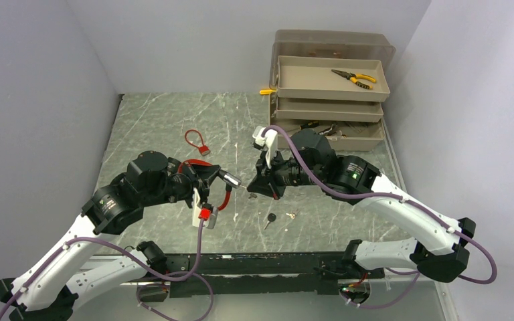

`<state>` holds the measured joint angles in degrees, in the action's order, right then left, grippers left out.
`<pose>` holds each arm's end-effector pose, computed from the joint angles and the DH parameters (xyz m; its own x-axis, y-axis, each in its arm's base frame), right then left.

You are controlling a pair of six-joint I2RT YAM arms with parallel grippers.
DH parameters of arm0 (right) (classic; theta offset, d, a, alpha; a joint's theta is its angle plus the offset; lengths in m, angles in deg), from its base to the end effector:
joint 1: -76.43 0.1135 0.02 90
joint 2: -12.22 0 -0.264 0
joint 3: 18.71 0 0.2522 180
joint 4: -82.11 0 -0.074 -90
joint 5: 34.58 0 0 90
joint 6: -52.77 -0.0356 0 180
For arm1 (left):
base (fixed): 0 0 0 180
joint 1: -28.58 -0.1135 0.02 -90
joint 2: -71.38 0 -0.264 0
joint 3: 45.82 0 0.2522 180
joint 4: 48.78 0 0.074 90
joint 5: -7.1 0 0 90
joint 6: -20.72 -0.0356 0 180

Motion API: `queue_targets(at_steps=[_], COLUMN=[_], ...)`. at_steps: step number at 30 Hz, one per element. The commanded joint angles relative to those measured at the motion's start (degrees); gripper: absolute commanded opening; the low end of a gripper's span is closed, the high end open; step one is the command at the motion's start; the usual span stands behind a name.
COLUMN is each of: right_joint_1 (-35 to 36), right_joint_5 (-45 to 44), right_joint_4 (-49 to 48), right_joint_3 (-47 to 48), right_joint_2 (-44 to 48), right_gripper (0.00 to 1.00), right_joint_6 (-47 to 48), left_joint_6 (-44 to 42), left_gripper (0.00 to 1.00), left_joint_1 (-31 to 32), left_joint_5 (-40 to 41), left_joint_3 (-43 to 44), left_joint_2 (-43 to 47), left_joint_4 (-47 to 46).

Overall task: Unlock with the key
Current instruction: Unlock the lock.

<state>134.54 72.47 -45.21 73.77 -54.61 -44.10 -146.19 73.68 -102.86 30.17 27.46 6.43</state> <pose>0.1178 0.2090 0.4163 -0.3520 -0.3492 -0.8684 -0.9142 0.3274 0.2388 0.0919 -0.1094 0.3883 0.8015 0.4927 -0.3389 0.4712 -0.1712 0.8653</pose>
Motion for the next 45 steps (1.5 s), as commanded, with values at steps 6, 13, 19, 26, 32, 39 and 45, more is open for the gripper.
queue_targets(at_steps=[6,13,19,26,32,39,45], right_joint_1=[-1.3,-1.3,-1.3,-1.3,-1.3,-1.3,-1.4], right_joint_5=[-1.7,0.2,2.0,-1.8,-2.7,-3.0,-5.0], right_joint_4=[-5.4,-7.3,-10.1,-15.5,-19.8,-23.8,-28.4], right_joint_3=[0.8,-0.2,-1.5,-4.0,-6.2,-8.9,-11.9], right_joint_2=[0.5,0.1,-0.9,-0.1,0.3,0.2,2.6], right_gripper=[0.00,0.00,0.00,0.00,0.00,0.00,0.00], right_joint_6=[0.7,-0.4,-2.3,-5.6,-8.0,-8.4,-10.2], left_joint_6=[-0.9,-0.6,-0.4,-0.3,0.3,3.9,11.3], left_gripper=[0.00,0.00,0.00,0.00,0.00,0.00,0.00], left_joint_1=[0.3,0.4,0.7,0.9,1.0,1.1,1.1], left_joint_5=[-2.4,-2.5,-2.3,-2.2,-2.2,-2.6,-2.8], left_joint_3=[0.7,0.8,0.8,0.8,0.8,1.7,2.3], left_joint_2=[1.1,1.0,1.0,1.2,1.4,1.3,1.1], left_joint_4=[-2.9,-3.0,-3.4,-3.3,-3.6,-5.0,-7.3])
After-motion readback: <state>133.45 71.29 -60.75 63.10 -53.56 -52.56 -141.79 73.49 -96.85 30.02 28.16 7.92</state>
